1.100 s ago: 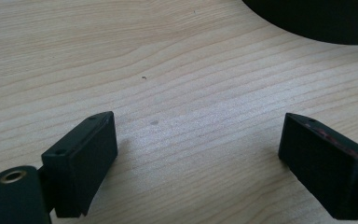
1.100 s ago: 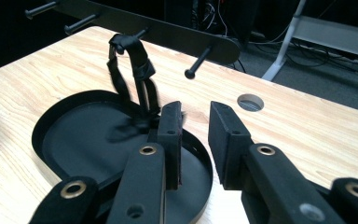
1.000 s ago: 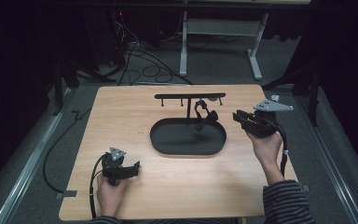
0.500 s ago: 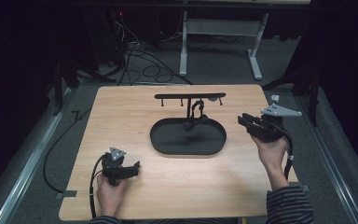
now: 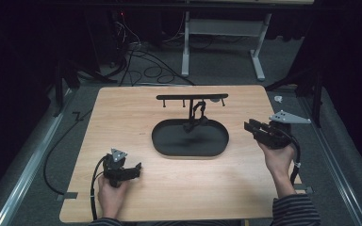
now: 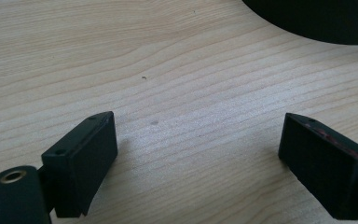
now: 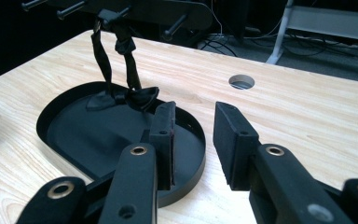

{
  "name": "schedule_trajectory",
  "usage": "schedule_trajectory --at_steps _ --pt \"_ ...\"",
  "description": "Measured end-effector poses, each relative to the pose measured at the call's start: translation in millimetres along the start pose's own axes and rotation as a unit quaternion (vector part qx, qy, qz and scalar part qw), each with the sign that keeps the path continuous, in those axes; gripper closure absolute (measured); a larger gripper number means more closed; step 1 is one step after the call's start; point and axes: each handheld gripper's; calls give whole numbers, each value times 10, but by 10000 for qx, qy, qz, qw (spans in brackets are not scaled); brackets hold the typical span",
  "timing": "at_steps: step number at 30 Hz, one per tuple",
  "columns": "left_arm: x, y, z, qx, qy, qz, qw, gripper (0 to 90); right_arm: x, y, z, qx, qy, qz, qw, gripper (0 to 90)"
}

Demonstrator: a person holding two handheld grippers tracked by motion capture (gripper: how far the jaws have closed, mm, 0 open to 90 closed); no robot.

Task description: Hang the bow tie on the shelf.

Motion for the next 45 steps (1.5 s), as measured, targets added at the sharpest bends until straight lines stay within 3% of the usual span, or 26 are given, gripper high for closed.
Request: schedule_trajectory --at_steps 26,35,45 --pt "0 0 0 0 -1 0 10000 119 94 182 276 108 -348 1 9993 705" --pt "0 0 0 1 0 0 10000 119 145 171 432 47 -542 -9 9985 703" --pt "0 0 0 1 1 0 10000 119 160 170 538 24 -606 -6 9982 703"
Point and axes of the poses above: each handheld gripper's, and its own axes: y roughly backward along the jaws, z roughly out of its underside, x roughly to its right, and after that the axes turned 9 degrees about -y, right-handed
